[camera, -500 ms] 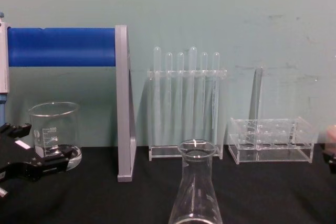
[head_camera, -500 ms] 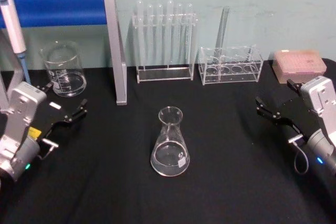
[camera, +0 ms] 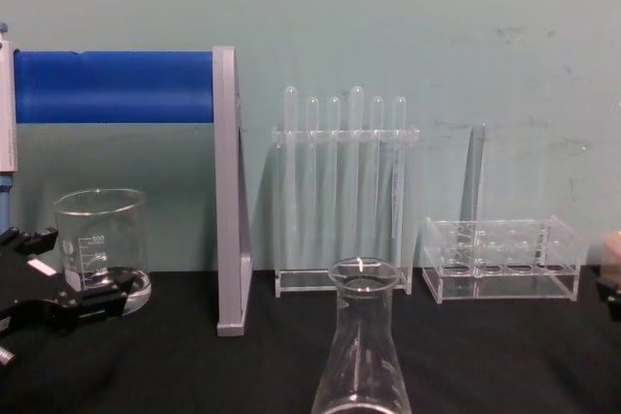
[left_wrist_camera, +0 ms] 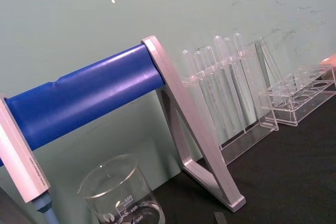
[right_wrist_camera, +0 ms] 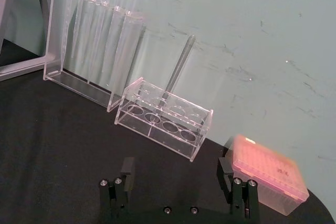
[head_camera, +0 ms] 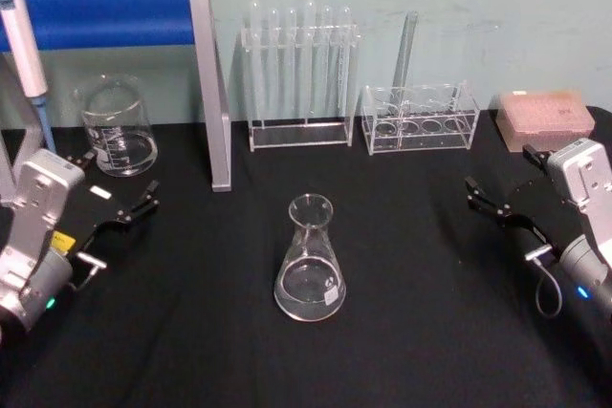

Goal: Grasp the erlenmeyer flask with one hand, shake it three times, then place it back.

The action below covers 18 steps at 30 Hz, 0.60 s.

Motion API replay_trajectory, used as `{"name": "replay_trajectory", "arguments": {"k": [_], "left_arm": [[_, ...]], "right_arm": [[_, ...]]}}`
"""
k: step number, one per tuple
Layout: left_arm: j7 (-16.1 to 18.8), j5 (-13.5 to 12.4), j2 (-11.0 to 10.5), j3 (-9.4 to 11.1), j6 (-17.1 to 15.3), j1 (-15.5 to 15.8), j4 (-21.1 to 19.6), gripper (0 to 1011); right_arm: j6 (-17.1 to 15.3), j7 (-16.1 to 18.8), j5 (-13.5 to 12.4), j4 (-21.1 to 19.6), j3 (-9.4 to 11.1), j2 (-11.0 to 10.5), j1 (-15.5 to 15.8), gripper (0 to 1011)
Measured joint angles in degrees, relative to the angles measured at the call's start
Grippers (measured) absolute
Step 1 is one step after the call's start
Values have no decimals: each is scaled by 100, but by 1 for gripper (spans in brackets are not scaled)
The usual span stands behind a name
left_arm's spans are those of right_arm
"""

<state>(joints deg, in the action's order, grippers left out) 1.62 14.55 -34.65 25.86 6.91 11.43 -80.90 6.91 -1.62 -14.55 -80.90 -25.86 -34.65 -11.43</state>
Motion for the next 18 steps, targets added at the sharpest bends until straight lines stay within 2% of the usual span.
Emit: {"name": "replay_trajectory", "arguments": {"k": [8, 12, 18], "left_arm": [[0, 0, 0, 0, 0, 0, 0, 1001], [0, 0, 0, 0, 0, 0, 0, 1001], [0, 0, 0, 0, 0, 0, 0, 1001]], "right_arm": [[62, 359, -111, -133, 141, -53, 103, 1003], [92, 646, -265, -348, 219, -152, 222, 1003], [100, 1224, -651, -766, 349, -306, 409, 1002]]}}
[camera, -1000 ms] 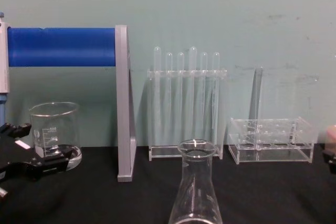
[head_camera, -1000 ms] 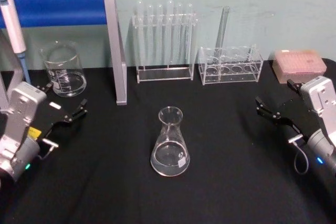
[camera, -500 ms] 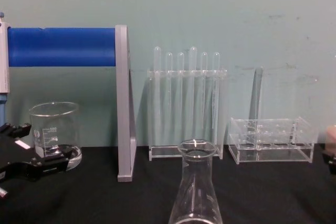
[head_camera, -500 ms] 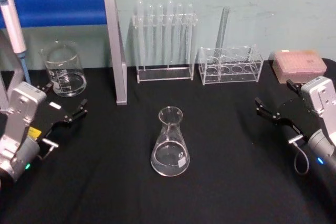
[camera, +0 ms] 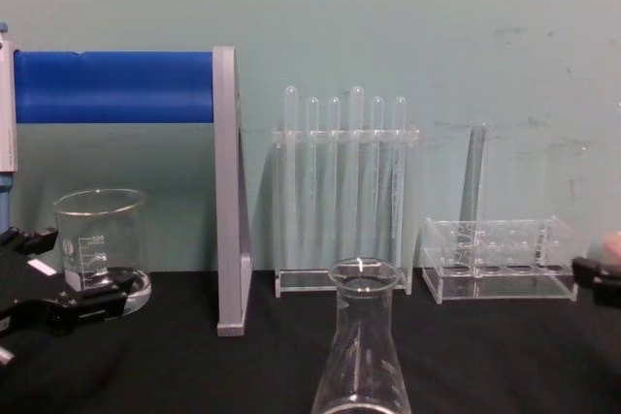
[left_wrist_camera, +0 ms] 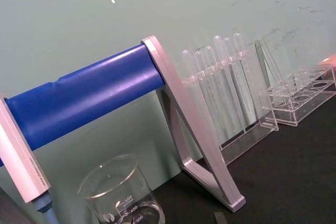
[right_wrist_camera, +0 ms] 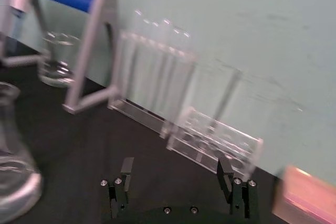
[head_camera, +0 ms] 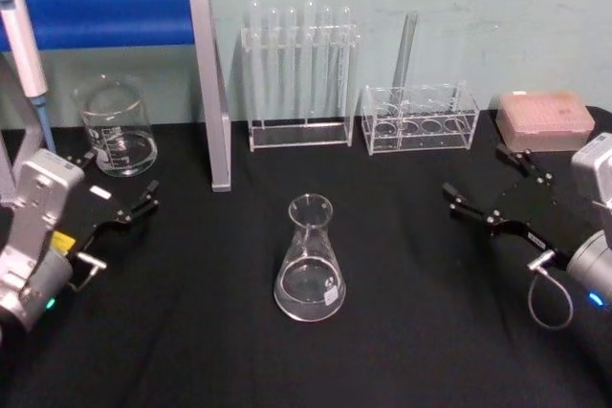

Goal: Grasp the erlenmeyer flask with one hand, shake it three times, then place it back.

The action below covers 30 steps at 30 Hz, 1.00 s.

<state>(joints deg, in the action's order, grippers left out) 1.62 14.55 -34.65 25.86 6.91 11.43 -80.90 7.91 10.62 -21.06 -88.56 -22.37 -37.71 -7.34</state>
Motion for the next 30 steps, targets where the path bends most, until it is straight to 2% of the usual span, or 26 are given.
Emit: {"name": "replay_trajectory", "arguments": {"k": [7, 17, 23, 30], "left_arm": [[0, 0, 0, 0, 0, 0, 0, 1001], [0, 0, 0, 0, 0, 0, 0, 1001], [0, 0, 0, 0, 0, 0, 0, 1001], [0, 0, 0, 0, 0, 0, 0, 1001]], "right_arm": [[-73, 771, -428, -387, 50, -132, 144, 1003], [-210, 1830, -774, -488, -90, -167, 82, 1002], [-359, 2296, -873, -377, -203, -56, -55, 1002], [-518, 2620, -895, -181, -369, 142, -273, 1002]]}}
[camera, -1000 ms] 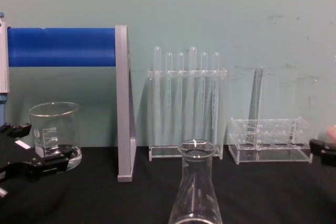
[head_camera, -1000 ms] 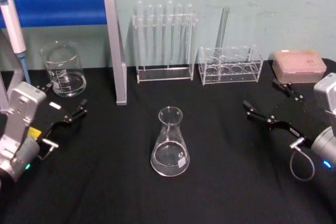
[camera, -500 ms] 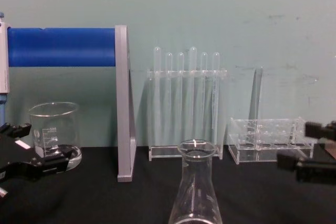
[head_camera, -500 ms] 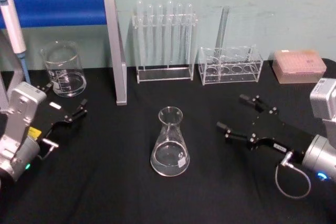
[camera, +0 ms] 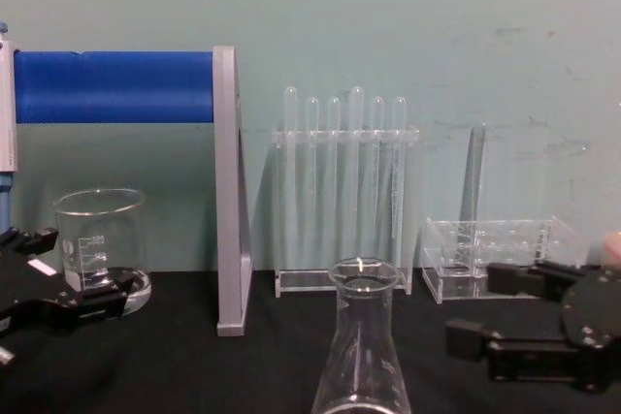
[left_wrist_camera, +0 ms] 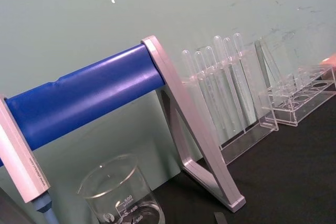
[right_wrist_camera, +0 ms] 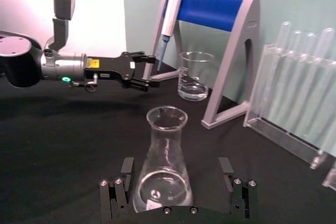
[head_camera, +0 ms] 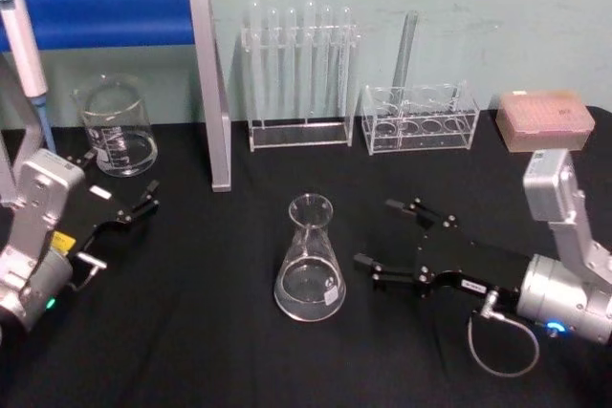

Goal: Grasp the erlenmeyer flask with one hand, shake it three times, then place it back.

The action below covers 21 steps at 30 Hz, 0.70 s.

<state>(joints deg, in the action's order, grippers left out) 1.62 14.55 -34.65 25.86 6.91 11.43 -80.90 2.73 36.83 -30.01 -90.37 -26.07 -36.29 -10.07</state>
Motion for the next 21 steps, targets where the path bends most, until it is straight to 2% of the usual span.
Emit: {"name": "replay_trajectory", "arguments": {"k": [9, 21], "left_arm": [[0, 0, 0, 0, 0, 0, 0, 1001], [0, 0, 0, 0, 0, 0, 0, 1001]], "right_arm": [[-228, 172, -51, 357, -251, 316, -378, 1003], [-283, 228, -25, 819, -524, 687, -812, 1002]]}}
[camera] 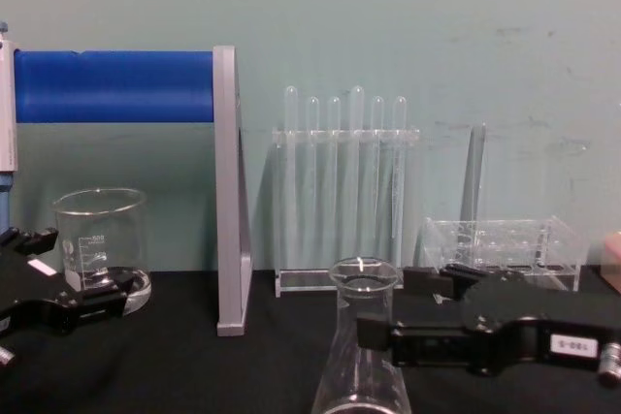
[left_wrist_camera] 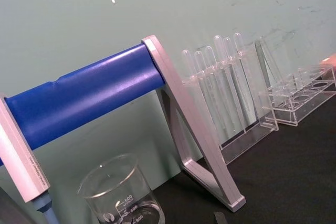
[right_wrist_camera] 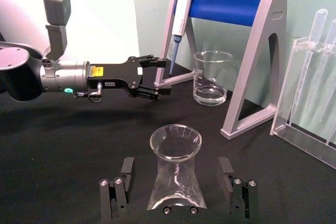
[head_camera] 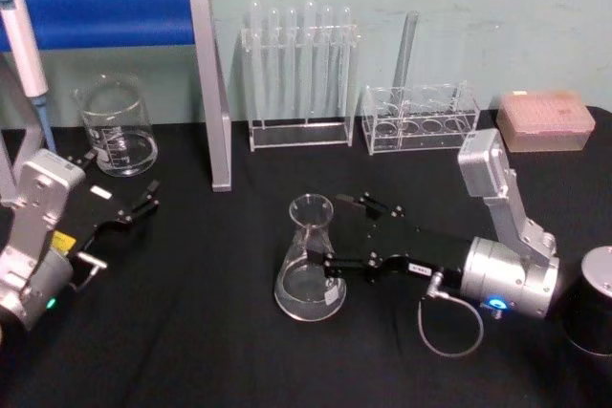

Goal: Grasp the erlenmeyer flask with one hand, shake it three times, then place it back.

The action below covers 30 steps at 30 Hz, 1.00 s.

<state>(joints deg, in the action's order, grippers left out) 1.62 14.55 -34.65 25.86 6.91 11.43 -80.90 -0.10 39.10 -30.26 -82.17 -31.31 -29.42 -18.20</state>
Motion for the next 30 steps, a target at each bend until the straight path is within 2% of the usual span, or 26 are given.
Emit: {"name": "replay_trajectory", "arguments": {"k": [8, 19, 30], "left_arm": [[0, 0, 0, 0, 0, 0, 0, 1001], [0, 0, 0, 0, 0, 0, 0, 1001], [0, 0, 0, 0, 0, 0, 0, 1001]], "right_arm": [[-14, -5, 55, 252, -127, 174, -213, 1003], [-61, 33, 112, 464, -257, 305, -402, 1003], [-94, -21, 184, 486, -299, 311, -435, 1003]]}}
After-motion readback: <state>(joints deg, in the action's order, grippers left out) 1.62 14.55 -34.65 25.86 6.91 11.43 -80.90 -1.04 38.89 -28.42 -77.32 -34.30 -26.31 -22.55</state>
